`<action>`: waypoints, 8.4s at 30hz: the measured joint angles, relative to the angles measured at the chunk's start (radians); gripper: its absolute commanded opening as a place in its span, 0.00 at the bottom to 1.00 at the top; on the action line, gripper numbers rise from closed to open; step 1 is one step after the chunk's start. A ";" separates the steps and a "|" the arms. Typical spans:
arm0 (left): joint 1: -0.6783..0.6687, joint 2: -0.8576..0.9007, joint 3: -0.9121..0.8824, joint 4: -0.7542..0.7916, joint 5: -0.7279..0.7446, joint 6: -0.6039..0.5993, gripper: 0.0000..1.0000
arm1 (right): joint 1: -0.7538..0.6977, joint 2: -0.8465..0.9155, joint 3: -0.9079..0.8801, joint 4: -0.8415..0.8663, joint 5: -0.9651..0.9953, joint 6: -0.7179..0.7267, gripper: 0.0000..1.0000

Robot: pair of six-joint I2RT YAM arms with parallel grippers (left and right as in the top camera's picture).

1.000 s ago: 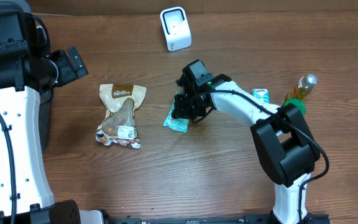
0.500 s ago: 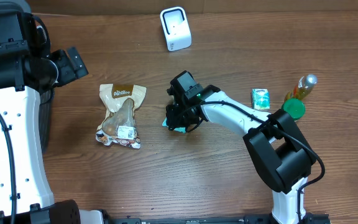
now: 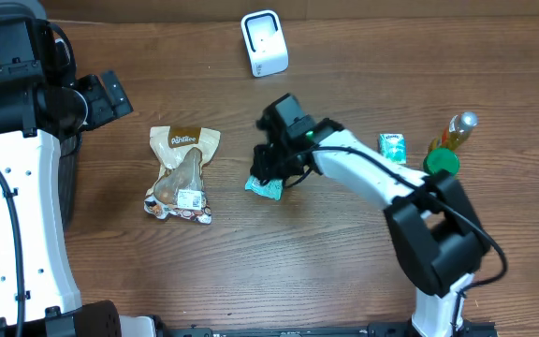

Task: Scan the item barcode

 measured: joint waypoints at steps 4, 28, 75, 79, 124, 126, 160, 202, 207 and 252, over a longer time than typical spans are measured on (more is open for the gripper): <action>0.000 0.000 0.000 0.000 0.000 0.000 1.00 | -0.023 -0.013 0.014 0.007 0.049 0.000 0.07; 0.000 0.000 0.000 0.000 0.000 0.000 1.00 | -0.049 -0.013 0.033 -0.138 0.029 0.023 0.13; 0.000 0.000 0.000 0.000 0.000 0.000 1.00 | -0.081 0.004 -0.041 0.180 0.420 0.048 0.80; 0.000 0.000 0.000 0.000 0.000 0.000 1.00 | -0.081 0.008 -0.041 0.145 0.356 0.049 0.67; 0.000 0.000 0.000 0.000 0.000 0.000 0.99 | -0.081 0.008 -0.044 0.137 0.309 -0.009 0.66; 0.000 0.000 0.000 0.000 0.000 0.000 0.99 | -0.081 0.008 -0.044 0.138 0.309 -0.008 0.66; 0.000 0.000 0.000 0.000 0.000 0.000 1.00 | -0.081 0.045 -0.043 0.089 0.307 -0.006 0.38; 0.000 0.000 0.000 0.000 0.000 0.000 1.00 | 0.085 0.045 -0.017 -0.005 -0.146 0.222 0.54; 0.000 0.000 0.000 0.000 0.000 0.000 1.00 | 0.048 0.039 0.080 -0.149 -0.118 0.130 0.55; 0.000 0.000 0.000 0.000 0.000 0.000 0.99 | -0.152 -0.011 -0.260 0.263 -0.143 0.213 0.47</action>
